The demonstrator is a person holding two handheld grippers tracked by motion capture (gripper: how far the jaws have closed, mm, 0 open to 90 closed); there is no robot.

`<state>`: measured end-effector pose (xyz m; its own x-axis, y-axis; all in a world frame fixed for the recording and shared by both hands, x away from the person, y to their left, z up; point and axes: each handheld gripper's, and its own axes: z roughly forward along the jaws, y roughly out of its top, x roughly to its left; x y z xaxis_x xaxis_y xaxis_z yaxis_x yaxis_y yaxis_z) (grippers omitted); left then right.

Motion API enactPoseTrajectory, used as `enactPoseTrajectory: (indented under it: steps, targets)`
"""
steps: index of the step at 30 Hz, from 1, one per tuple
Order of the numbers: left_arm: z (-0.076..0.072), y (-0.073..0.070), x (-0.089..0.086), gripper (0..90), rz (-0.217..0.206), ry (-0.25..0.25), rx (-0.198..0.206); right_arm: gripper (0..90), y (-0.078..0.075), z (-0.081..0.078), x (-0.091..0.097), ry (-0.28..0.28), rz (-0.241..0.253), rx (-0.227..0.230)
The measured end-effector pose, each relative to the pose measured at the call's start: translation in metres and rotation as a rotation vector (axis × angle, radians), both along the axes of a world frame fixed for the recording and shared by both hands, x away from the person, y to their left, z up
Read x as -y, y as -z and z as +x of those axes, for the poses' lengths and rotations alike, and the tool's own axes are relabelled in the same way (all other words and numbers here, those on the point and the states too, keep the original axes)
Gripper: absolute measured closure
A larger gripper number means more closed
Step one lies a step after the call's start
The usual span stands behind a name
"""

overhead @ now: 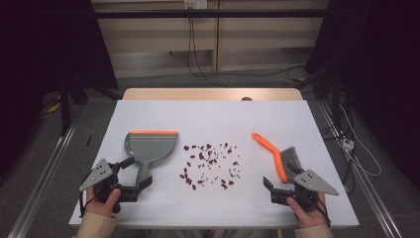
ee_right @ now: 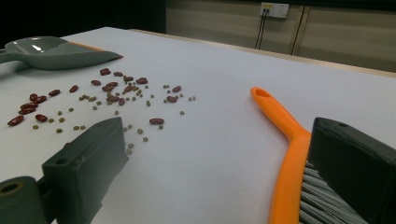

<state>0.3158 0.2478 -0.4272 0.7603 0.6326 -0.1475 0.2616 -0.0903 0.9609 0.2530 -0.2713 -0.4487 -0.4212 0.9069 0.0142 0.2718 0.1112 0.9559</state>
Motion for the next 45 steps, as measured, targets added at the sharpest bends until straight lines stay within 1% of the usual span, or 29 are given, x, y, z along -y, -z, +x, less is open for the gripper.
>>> enactPoseTrajectory:
  steps: [12,19,21,22,24,26,27,30,33,34,39,40,41,44,45]
  targets:
    - [0.002,0.000,0.001,2.9,0.007,0.004,0.004,4.0,0.000,0.000,0.000,-0.005,-0.002,-0.003]
    - [0.002,0.000,-0.001,2.9,0.007,-0.004,0.009,4.0,-0.001,0.002,-0.001,-0.007,0.000,-0.003]
    - [0.002,-0.001,0.000,2.9,0.008,-0.002,0.009,3.8,-0.002,0.002,-0.002,-0.006,-0.012,-0.001]
    - [0.002,-0.001,0.001,2.9,0.003,-0.002,0.009,3.4,-0.004,0.003,-0.003,-0.006,-0.028,0.006]
    - [0.002,-0.001,0.001,2.9,0.010,0.000,0.011,3.3,-0.006,0.005,-0.004,-0.011,-0.034,0.014]
    - [0.001,-0.001,0.001,2.9,0.010,-0.001,0.011,3.3,-0.008,0.006,-0.004,-0.012,-0.036,0.012]
    - [0.001,-0.001,0.000,2.9,0.011,0.000,0.012,3.3,-0.011,0.010,-0.004,-0.003,-0.032,0.010]
    - [0.001,-0.001,-0.001,2.9,0.003,-0.005,0.013,3.4,-0.014,0.016,-0.003,0.015,-0.017,-0.003]
    - [0.002,-0.001,-0.002,2.9,0.000,-0.007,0.012,4.7,-0.016,0.023,-0.001,0.049,-0.028,-0.028]
    - [0.002,-0.001,-0.002,2.9,0.000,-0.007,0.012,5.1,-0.017,0.025,-0.001,0.060,-0.024,-0.034]
    - [0.002,-0.001,-0.002,2.9,-0.002,-0.005,0.011,5.1,-0.020,0.035,-0.001,0.071,-0.036,-0.064]
    - [0.002,-0.001,-0.002,2.9,-0.002,-0.004,0.011,5.1,-0.020,0.035,-0.001,0.071,-0.036,-0.064]
    - [0.002,-0.001,-0.001,2.9,-0.006,-0.004,0.011,5.2,-0.019,0.040,-0.001,0.068,-0.037,-0.083]
    - [0.003,-0.001,-0.001,2.9,-0.007,-0.003,0.012,5.6,-0.019,0.043,-0.002,0.072,-0.041,-0.096]
    - [0.003,-0.001,-0.001,2.9,-0.007,-0.002,0.011,5.8,-0.019,0.047,-0.003,0.074,-0.044,-0.105]
